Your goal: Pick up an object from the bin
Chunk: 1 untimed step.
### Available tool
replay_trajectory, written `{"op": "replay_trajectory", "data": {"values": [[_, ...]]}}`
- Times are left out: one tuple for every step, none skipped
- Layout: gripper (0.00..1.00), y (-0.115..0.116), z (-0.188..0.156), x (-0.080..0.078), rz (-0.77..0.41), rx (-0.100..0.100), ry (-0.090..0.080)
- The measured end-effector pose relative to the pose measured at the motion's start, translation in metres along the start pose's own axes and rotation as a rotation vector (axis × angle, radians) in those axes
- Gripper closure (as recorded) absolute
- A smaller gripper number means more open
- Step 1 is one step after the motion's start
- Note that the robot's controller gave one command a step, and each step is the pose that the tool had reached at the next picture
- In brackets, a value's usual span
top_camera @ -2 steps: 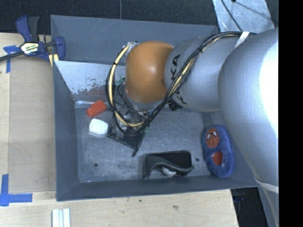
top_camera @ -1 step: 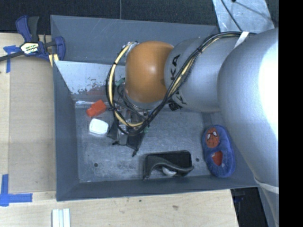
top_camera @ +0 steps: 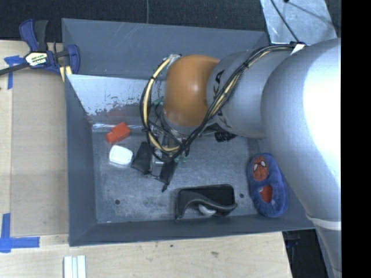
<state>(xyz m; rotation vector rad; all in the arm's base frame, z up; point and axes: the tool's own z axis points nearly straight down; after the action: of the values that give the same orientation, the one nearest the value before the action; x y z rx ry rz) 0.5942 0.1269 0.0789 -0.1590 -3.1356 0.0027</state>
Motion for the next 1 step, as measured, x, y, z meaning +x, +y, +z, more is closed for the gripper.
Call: {"op": "replay_trajectory", "data": {"values": [[1.00,0.0012,-0.0011,-0.0002,0.000,-0.002,-0.002]]}}
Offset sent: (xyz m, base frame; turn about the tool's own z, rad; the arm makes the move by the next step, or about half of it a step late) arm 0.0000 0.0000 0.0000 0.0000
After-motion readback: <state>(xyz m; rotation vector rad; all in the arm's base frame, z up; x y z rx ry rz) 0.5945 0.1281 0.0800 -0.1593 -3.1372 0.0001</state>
